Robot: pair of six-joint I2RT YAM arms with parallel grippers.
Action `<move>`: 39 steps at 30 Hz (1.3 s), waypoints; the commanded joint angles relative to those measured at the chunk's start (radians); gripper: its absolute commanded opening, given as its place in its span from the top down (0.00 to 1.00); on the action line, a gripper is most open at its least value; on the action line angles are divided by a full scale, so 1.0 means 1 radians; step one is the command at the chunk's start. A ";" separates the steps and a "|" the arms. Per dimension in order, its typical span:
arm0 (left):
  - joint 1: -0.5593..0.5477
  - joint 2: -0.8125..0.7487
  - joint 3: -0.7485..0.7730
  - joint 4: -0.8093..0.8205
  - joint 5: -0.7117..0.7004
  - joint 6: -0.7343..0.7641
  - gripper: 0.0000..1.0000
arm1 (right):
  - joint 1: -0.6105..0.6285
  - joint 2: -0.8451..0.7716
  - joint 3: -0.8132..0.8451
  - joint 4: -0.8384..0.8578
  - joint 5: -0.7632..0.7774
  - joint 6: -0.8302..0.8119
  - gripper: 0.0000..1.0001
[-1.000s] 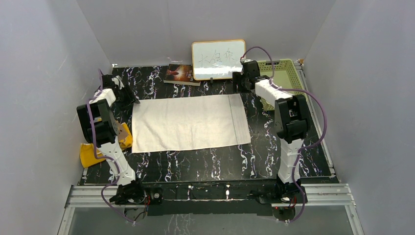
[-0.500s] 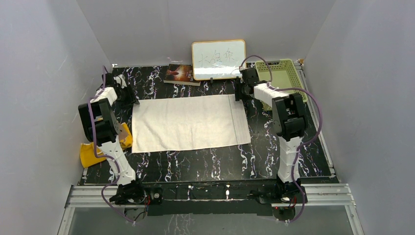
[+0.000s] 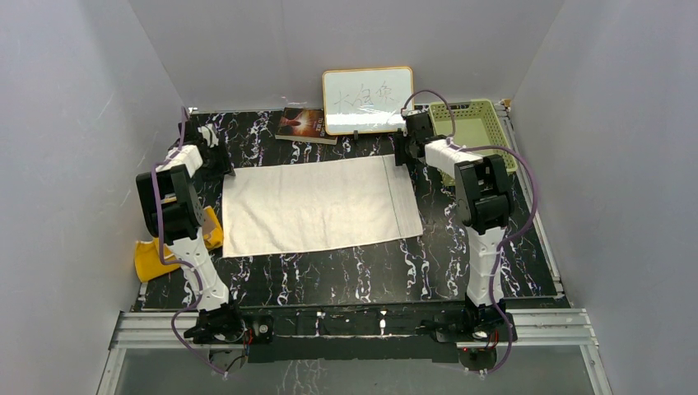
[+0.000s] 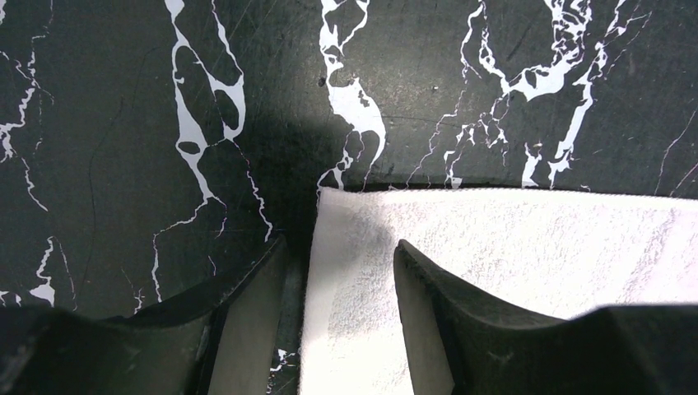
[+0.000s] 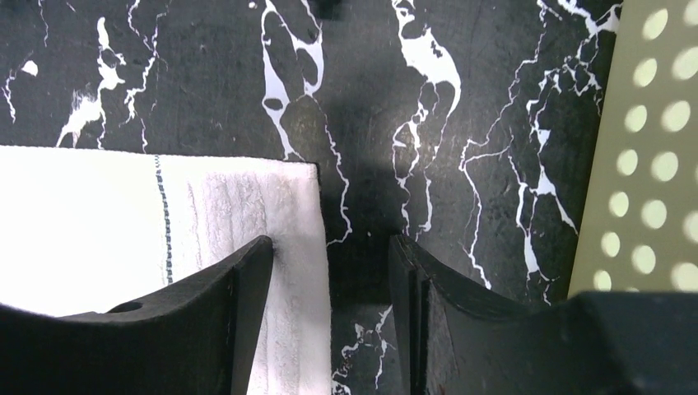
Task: Roll the towels
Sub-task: Fold the towel at the center of the board.
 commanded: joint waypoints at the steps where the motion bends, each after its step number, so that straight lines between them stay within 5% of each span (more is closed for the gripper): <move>1: 0.000 0.016 -0.010 -0.042 -0.053 0.027 0.51 | -0.004 0.045 0.044 0.024 0.049 -0.023 0.49; 39: -0.006 -0.096 -0.023 0.055 -0.043 -0.028 0.48 | -0.003 0.040 0.063 0.196 -0.046 -0.019 0.48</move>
